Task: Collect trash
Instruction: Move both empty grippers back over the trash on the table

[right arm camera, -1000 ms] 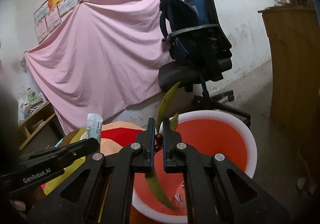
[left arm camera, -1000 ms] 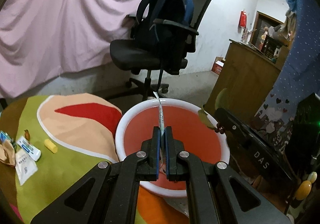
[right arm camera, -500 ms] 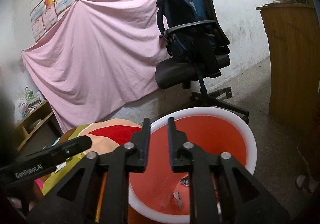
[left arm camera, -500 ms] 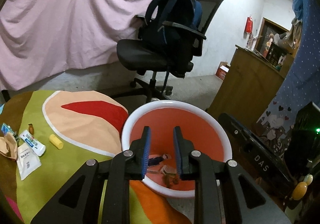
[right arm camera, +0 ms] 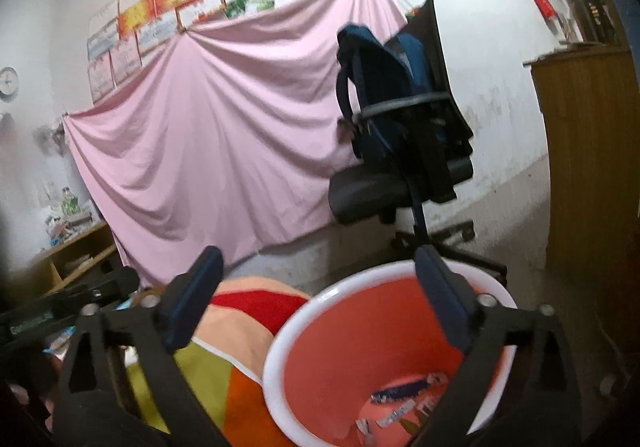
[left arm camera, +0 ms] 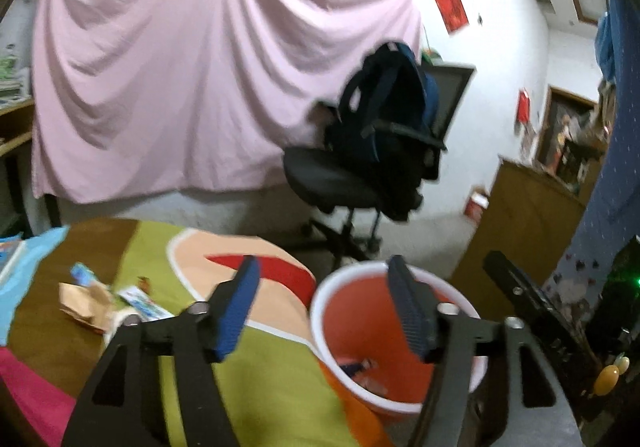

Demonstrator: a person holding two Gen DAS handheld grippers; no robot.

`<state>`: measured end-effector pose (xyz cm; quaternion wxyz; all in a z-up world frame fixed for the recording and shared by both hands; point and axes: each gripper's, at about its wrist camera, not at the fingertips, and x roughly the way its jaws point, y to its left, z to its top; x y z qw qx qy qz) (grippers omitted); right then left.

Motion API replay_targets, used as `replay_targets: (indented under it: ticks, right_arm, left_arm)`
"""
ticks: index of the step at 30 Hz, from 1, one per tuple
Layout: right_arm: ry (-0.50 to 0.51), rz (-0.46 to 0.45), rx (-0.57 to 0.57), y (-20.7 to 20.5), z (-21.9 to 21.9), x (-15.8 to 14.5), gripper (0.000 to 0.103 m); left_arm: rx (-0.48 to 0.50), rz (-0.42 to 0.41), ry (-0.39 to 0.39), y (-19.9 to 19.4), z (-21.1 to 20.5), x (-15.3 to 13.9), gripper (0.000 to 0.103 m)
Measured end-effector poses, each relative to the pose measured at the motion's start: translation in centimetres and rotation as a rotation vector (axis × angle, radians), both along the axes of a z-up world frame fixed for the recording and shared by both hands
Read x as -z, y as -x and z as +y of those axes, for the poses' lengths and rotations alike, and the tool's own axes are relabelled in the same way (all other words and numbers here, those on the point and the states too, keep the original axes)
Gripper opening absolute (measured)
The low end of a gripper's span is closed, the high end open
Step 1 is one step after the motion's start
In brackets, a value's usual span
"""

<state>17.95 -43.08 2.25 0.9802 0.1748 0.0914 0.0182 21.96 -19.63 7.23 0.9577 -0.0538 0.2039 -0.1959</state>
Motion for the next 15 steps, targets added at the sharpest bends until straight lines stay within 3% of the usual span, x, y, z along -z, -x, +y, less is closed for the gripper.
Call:
replay_targets:
  ticks: [2,4,15]
  right_arm:
    - [-0.003,-0.054,-0.011,0.5,0.6,-0.6,0.103]
    - [0.000,-0.090,-0.022,0.8,1.2,-1.0,0.103]
    - [0.112,-0.263,-0.124,2.2,7.7,-2.9,0.103]
  left_arm:
    - [-0.046,-0.052,0.009,1.0,1.4,-0.4,0.092]
    - [-0.101,-0.114,0.015,2.1,2.8,-0.7,0.101]
    - [-0.257,-0.208,-0.006,5.0,9.2,-0.4,0.101]
